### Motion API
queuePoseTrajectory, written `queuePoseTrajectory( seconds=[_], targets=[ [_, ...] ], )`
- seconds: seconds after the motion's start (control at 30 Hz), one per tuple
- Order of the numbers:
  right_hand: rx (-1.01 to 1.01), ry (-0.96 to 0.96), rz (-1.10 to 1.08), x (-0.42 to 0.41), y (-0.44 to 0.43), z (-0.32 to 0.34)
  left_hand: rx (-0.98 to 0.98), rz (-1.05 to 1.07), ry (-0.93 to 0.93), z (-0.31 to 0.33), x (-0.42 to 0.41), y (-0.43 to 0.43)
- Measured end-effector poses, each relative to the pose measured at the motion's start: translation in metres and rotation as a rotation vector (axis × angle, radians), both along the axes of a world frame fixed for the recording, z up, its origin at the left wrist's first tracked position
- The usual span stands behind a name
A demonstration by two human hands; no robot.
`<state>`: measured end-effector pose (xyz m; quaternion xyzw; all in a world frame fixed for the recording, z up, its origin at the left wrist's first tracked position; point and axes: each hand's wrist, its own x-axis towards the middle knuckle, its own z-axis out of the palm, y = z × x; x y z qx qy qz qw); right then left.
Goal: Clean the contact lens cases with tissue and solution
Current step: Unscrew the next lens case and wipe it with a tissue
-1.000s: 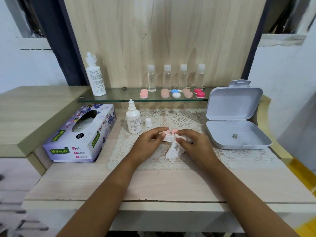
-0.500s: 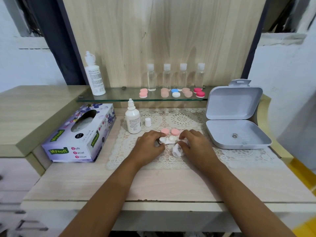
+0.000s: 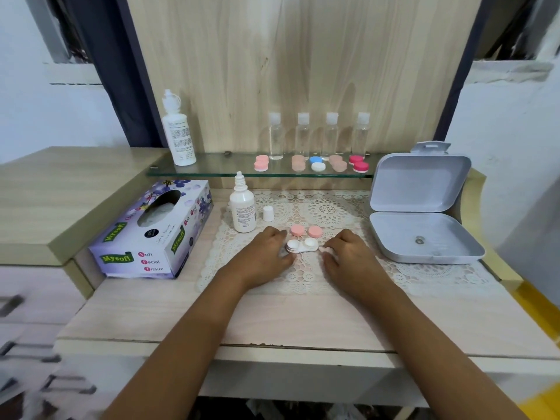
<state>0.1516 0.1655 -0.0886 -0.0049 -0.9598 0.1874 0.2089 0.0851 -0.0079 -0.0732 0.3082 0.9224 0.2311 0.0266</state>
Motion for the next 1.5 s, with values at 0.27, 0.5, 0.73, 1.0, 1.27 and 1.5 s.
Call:
queuePoseTrajectory(
  seconds=[0.27,0.5,0.73,1.0,1.27,1.5],
  targets=[
    [-0.043,-0.039,-0.034,-0.001,-0.003,0.014,-0.094,0.029,0.032,-0.006,0.013,-0.017],
    [-0.049,-0.028,-0.014,0.006,-0.008,0.04,0.03,0.031,-0.009,0.016,0.026,-0.034],
    [-0.073,0.063,0.169,0.012,-0.068,0.045,0.01,0.048,0.025,0.031,0.056,-0.092],
    [-0.037,0.062,0.403,0.017,-0.159,0.04,0.024,0.213,0.057,0.027,0.104,-0.189],
    [-0.066,0.011,0.658,0.02,-0.268,0.023,0.021,0.445,0.072,-0.002,0.146,-0.291],
    [-0.018,-0.046,0.847,0.027,-0.349,-0.005,0.022,0.597,-0.007,-0.05,0.169,-0.358]
  ],
)
